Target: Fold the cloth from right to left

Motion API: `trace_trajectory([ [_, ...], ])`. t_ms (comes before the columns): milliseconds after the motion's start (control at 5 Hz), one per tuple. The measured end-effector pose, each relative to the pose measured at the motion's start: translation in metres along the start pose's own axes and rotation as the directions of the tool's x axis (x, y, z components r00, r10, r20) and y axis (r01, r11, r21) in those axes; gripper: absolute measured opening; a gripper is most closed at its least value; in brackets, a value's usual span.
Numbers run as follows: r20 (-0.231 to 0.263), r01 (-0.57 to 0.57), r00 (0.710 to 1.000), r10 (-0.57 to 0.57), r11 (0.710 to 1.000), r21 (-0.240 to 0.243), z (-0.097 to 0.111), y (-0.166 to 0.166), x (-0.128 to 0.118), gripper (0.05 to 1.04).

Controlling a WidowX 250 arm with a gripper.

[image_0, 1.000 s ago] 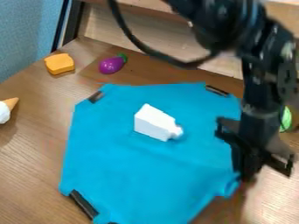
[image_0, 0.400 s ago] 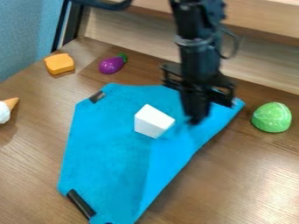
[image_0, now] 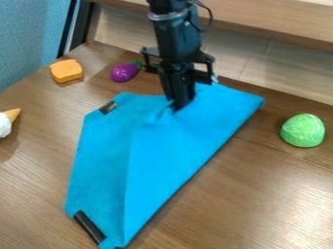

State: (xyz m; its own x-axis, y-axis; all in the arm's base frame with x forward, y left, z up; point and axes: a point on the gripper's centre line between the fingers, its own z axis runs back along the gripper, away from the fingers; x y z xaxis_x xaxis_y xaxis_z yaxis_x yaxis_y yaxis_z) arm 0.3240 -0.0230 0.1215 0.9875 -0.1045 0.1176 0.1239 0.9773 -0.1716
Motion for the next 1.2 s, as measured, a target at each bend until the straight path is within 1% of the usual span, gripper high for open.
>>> trace_trajectory([
  [200,0.004,0.0,1.0,0.0,1.0,0.003,0.01,0.02,0.002,0.067],
  [400,-0.02,-0.014,1.0,0.013,1.0,-0.013,0.006,0.038,-0.001,0.067],
  [600,-0.048,-0.023,0.999,0.023,1.0,0.007,0.002,0.059,-0.005,0.067],
  [800,-0.086,0.02,0.996,-0.015,0.998,0.066,-0.01,0.078,-0.007,0.067],
  [1000,-0.117,0.057,0.992,-0.045,0.993,0.107,-0.021,0.101,-0.012,0.067],
  [1200,-0.139,0.045,0.99,-0.029,0.993,0.113,-0.03,0.115,-0.017,0.095],
])
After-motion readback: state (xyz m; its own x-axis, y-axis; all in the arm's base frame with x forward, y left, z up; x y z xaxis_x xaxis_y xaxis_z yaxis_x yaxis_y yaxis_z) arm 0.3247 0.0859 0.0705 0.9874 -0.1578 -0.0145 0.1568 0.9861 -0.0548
